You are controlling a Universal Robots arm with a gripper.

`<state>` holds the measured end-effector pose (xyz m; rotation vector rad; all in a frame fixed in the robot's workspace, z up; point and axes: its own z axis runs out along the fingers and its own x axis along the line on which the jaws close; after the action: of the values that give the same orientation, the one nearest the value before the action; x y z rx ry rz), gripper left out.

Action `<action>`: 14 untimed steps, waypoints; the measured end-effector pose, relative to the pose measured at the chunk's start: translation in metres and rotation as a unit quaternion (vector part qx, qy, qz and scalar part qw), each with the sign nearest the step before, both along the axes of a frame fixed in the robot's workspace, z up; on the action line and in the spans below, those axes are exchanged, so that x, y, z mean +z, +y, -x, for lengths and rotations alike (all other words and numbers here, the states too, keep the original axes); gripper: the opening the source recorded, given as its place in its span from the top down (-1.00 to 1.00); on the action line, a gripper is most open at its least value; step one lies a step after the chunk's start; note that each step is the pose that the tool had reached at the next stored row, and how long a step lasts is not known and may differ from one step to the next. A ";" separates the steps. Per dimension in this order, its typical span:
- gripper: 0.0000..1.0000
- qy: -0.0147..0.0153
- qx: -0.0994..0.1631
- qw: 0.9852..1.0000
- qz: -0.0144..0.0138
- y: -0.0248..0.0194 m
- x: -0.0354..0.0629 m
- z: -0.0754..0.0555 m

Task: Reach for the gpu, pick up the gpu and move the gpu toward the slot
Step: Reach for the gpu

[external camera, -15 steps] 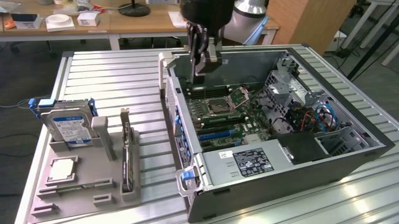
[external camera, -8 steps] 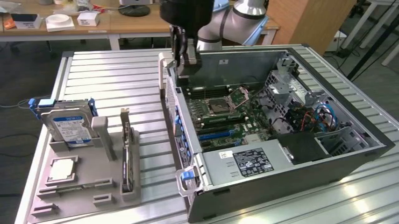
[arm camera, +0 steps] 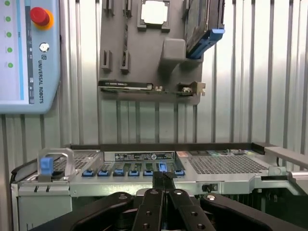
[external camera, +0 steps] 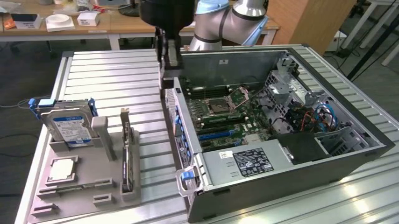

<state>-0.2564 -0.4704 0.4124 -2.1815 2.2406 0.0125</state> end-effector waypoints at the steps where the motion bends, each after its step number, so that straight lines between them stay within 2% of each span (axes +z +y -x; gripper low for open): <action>1: 0.79 0.000 0.000 1.000 0.000 -0.0002 -0.0001 0.004; 14: 0.79 0.000 0.000 1.000 0.000 -0.0035 -0.0008 0.055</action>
<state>-0.3113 -0.4739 0.4116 -2.1815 2.2408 0.0126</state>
